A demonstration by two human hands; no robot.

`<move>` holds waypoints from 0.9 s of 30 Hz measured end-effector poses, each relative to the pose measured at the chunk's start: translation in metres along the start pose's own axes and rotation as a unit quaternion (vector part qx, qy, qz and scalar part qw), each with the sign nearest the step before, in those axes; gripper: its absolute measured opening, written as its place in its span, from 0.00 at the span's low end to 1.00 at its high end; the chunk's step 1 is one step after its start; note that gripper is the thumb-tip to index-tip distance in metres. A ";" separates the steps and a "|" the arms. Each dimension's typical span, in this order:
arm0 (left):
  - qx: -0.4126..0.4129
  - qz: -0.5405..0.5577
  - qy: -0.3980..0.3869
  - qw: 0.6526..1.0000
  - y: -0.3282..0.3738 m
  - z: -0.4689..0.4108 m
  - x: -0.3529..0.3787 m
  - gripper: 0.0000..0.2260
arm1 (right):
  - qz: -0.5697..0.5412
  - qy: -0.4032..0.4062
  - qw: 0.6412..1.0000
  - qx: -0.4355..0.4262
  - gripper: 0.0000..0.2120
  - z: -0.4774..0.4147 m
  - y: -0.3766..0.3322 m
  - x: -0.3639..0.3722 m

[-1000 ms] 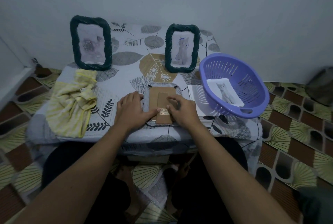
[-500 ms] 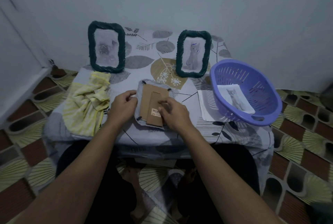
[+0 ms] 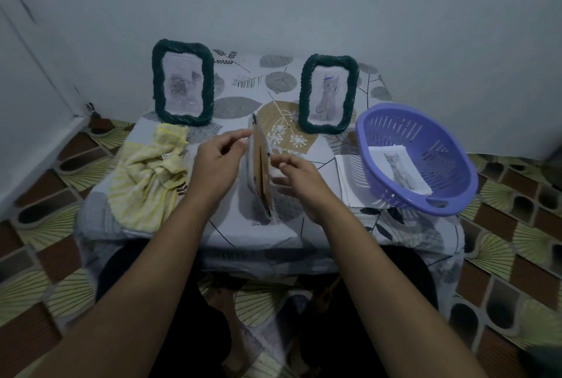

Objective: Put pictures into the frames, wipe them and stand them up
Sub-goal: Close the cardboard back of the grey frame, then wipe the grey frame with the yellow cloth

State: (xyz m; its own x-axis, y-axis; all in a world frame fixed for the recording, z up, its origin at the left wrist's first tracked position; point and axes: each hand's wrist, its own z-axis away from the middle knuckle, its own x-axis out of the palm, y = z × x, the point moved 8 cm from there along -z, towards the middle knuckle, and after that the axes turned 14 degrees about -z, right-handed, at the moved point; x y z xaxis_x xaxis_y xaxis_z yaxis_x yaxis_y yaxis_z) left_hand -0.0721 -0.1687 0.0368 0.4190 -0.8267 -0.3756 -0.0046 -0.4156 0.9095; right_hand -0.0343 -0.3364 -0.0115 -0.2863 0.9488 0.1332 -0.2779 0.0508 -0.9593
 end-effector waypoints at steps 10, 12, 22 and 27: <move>0.001 -0.055 -0.118 0.992 -0.001 0.013 0.056 0.16 | -0.142 0.052 0.986 0.069 0.22 -0.006 -0.002 -0.035; -0.007 -0.077 -0.114 0.990 -0.015 0.015 0.052 0.16 | -0.161 0.057 0.983 0.068 0.21 -0.006 0.000 -0.037; -0.030 -0.478 0.092 0.873 -0.063 0.002 -0.039 0.14 | -0.329 0.064 0.938 0.089 0.21 -0.012 0.021 -0.019; -0.112 -0.530 0.114 0.833 -0.091 -0.003 -0.074 0.26 | -0.289 0.077 0.950 0.093 0.17 -0.012 0.039 0.000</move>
State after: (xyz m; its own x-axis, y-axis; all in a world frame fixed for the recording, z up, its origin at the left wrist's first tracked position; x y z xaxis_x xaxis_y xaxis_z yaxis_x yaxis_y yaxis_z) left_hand -0.0998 -0.0685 -0.0170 0.2410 0.0643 -0.9684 0.6360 -0.7642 0.1076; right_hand -0.0339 -0.3311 -0.0520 0.0969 0.8136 0.5733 -0.5095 0.5354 -0.6737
